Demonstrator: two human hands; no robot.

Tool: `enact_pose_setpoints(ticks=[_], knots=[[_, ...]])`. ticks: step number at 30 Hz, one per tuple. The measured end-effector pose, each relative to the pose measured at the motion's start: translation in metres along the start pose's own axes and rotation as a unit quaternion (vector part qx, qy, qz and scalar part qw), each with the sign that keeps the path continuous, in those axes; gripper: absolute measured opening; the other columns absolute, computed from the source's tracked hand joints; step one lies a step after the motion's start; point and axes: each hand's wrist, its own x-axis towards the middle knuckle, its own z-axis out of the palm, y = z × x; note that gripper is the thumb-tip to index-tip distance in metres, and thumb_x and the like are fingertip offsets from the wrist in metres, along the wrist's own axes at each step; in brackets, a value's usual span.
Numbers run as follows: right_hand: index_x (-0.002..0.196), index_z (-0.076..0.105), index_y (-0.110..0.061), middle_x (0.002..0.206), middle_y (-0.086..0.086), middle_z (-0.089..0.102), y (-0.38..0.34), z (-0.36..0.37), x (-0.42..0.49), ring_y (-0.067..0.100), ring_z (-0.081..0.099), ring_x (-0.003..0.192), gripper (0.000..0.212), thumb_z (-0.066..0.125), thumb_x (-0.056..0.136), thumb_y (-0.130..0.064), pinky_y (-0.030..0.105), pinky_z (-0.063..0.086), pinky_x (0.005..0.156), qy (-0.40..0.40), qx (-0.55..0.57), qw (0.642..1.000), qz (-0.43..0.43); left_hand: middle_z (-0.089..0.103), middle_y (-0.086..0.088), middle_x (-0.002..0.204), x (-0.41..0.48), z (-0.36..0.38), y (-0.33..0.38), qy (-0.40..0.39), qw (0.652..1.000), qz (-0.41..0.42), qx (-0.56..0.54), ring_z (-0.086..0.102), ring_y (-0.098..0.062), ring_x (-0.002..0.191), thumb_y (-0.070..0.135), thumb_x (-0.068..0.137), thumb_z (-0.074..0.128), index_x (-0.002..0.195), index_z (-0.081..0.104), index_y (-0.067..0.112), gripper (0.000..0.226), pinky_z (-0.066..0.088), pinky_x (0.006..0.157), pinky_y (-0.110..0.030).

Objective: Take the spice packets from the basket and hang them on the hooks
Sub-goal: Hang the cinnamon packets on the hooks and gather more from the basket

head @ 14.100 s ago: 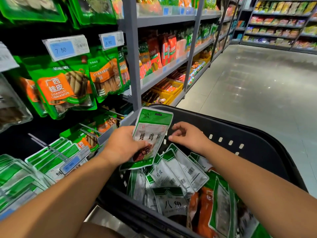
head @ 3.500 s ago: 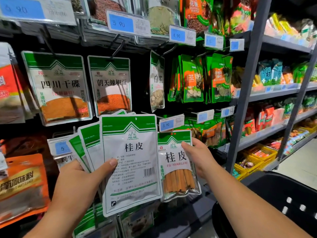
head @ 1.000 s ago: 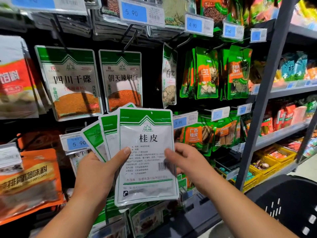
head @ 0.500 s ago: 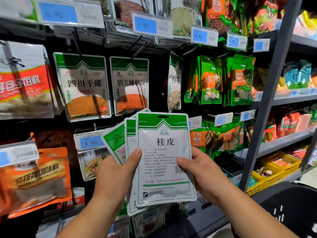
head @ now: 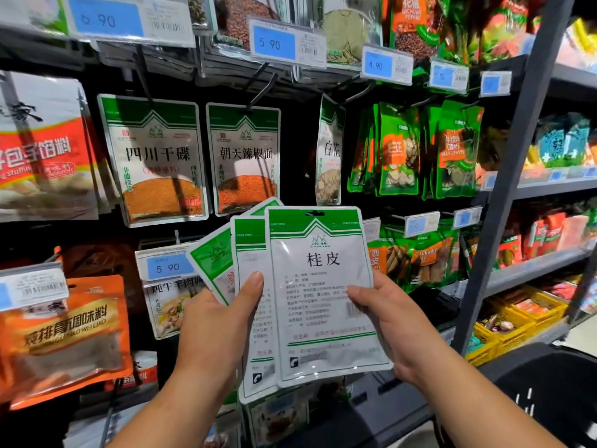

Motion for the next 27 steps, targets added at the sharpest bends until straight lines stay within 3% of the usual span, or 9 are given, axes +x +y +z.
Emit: enact_pose_setpoints(ticks=[2, 7, 12, 16, 18, 20, 22, 23, 27], knots=[[0.119, 0.067, -0.015, 0.108, 0.016, 0.077, -0.002, -0.005, 0.000, 0.032, 0.076, 0.092, 0.027, 0.049, 0.102, -0.003, 0.049, 0.064, 0.073, 0.018, 0.008, 1.000, 0.008, 0.079, 0.006, 0.085, 0.001, -0.003, 0.001, 0.020, 0.999, 0.017, 0.036, 0.075, -0.017, 0.082, 0.031, 0.094, 0.070, 0.091, 0.078, 0.016, 0.017, 0.053, 0.068, -0.026], [0.118, 0.067, -0.011, 0.107, 0.013, 0.078, -0.009, -0.010, -0.002, 0.028, 0.077, 0.093, 0.027, 0.052, 0.099, 0.001, 0.037, 0.064, 0.073, 0.040, -0.018, 0.999, -0.029, 0.079, 0.018, 0.088, 0.000, -0.005, 0.004, 0.034, 0.996, 0.028, 0.071, 0.074, -0.004, 0.084, 0.032, 0.095, 0.070, 0.096, 0.080, 0.023, 0.013, 0.053, 0.072, -0.027], [0.114, 0.068, -0.023, 0.105, -0.004, 0.080, -0.024, -0.014, -0.008, 0.016, 0.076, 0.096, 0.027, 0.059, 0.099, -0.003, 0.026, 0.061, 0.074, 0.094, -0.106, 0.982, -0.126, 0.073, -0.005, 0.075, -0.001, -0.009, 0.004, 0.087, 0.988, 0.063, 0.115, 0.060, -0.014, 0.066, 0.048, 0.090, 0.069, 0.084, 0.075, 0.007, 0.041, 0.039, 0.057, -0.026], [0.106, 0.066, -0.026, 0.098, -0.020, 0.076, -0.029, -0.010, -0.016, -0.003, 0.072, 0.089, 0.016, 0.065, 0.098, -0.011, 0.009, 0.052, 0.069, 0.119, -0.218, 0.949, -0.194, 0.070, -0.015, 0.084, -0.001, -0.010, 0.006, 0.114, 0.980, 0.082, 0.138, 0.059, -0.026, 0.071, 0.056, 0.087, 0.066, 0.090, 0.071, -0.003, 0.059, 0.043, 0.062, -0.032], [0.103, 0.066, -0.024, 0.097, -0.018, 0.076, -0.026, -0.003, -0.018, 0.000, 0.072, 0.088, 0.013, 0.065, 0.098, -0.012, 0.015, 0.055, 0.071, 0.105, -0.229, 0.948, -0.194, 0.070, -0.023, 0.082, -0.005, -0.008, 0.008, 0.111, 0.979, 0.093, 0.146, 0.059, -0.029, 0.068, 0.056, 0.086, 0.067, 0.084, 0.068, -0.008, 0.064, 0.041, 0.060, -0.033], [0.102, 0.068, -0.022, 0.099, -0.007, 0.077, -0.019, 0.005, -0.017, 0.017, 0.074, 0.092, 0.009, 0.067, 0.097, -0.014, 0.034, 0.061, 0.077, 0.095, -0.233, 0.950, -0.186, 0.068, -0.028, 0.076, -0.010, -0.003, 0.012, 0.111, 0.977, 0.101, 0.150, 0.060, -0.034, 0.061, 0.047, 0.090, 0.069, 0.076, 0.065, -0.012, 0.061, 0.040, 0.057, -0.033], [0.102, 0.067, -0.017, 0.099, 0.009, 0.075, -0.014, 0.009, -0.015, 0.038, 0.069, 0.095, 0.006, 0.069, 0.096, -0.016, 0.055, 0.058, 0.086, 0.092, -0.232, 0.949, -0.191, 0.064, -0.021, 0.060, -0.014, 0.001, 0.017, 0.113, 0.977, 0.104, 0.149, 0.058, -0.037, 0.055, 0.040, 0.092, 0.070, 0.062, 0.061, -0.007, 0.056, 0.040, 0.052, -0.035], [0.102, 0.066, -0.014, 0.096, 0.012, 0.075, -0.012, 0.009, -0.014, 0.041, 0.069, 0.092, 0.008, 0.070, 0.096, -0.017, 0.055, 0.059, 0.085, 0.089, -0.225, 0.950, -0.197, 0.059, -0.014, 0.054, -0.015, 0.002, 0.019, 0.113, 0.978, 0.100, 0.146, 0.053, -0.032, 0.050, 0.039, 0.092, 0.070, 0.057, 0.058, -0.003, 0.056, 0.037, 0.050, -0.033], [0.099, 0.068, -0.008, 0.085, -0.009, 0.073, -0.010, 0.013, -0.015, 0.014, 0.068, 0.080, 0.030, 0.074, 0.091, -0.036, 0.023, 0.054, 0.072, 0.041, -0.165, 0.965, -0.202, 0.048, -0.021, 0.057, -0.014, 0.003, 0.019, 0.121, 0.982, 0.070, 0.131, 0.042, -0.023, 0.050, 0.049, 0.089, 0.069, 0.061, 0.047, -0.005, 0.064, 0.029, 0.050, -0.030]])
